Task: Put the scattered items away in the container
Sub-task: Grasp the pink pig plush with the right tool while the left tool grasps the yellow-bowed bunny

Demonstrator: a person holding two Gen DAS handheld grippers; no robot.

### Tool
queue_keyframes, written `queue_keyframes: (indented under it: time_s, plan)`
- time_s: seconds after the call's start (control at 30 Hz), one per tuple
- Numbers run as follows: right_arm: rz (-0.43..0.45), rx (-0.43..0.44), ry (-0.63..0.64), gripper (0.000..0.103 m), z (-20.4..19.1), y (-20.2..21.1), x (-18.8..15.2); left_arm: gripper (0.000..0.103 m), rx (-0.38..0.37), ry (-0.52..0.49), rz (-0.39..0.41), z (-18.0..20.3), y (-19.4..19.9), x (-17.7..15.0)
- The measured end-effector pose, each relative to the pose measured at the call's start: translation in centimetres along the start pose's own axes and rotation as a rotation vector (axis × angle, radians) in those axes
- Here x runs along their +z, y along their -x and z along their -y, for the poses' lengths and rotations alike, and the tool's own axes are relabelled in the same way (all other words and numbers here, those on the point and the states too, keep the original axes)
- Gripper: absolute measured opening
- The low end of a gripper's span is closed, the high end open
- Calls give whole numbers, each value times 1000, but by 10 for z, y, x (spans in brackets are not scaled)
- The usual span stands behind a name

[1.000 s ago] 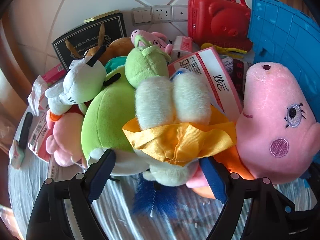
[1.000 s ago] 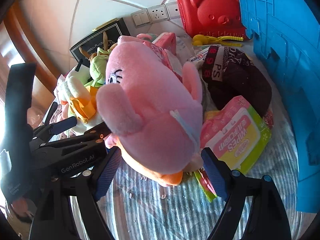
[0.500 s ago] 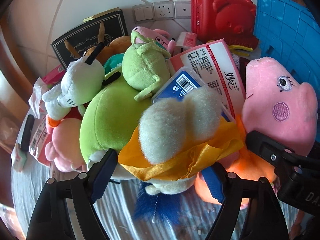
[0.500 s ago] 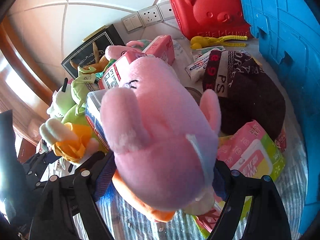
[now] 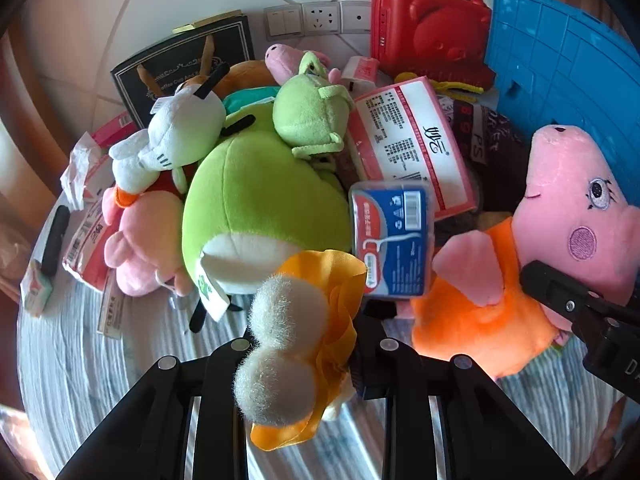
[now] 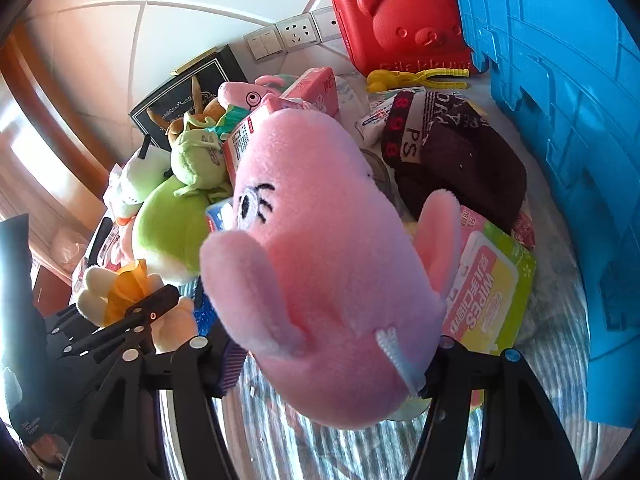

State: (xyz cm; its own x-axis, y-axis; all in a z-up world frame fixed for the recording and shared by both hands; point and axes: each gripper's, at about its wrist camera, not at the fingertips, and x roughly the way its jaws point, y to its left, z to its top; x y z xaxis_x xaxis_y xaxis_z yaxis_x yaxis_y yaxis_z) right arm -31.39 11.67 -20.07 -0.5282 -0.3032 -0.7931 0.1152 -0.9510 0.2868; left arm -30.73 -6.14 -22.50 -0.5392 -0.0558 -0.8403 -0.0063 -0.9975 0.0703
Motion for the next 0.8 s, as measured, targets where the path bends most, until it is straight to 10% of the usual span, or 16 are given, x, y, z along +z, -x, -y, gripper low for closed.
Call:
queue_keyframes:
  time_s: [0.8]
  plan:
    - [165,-13,152,62,-65,94,-3,26,4,36,221,-29,121,-18]
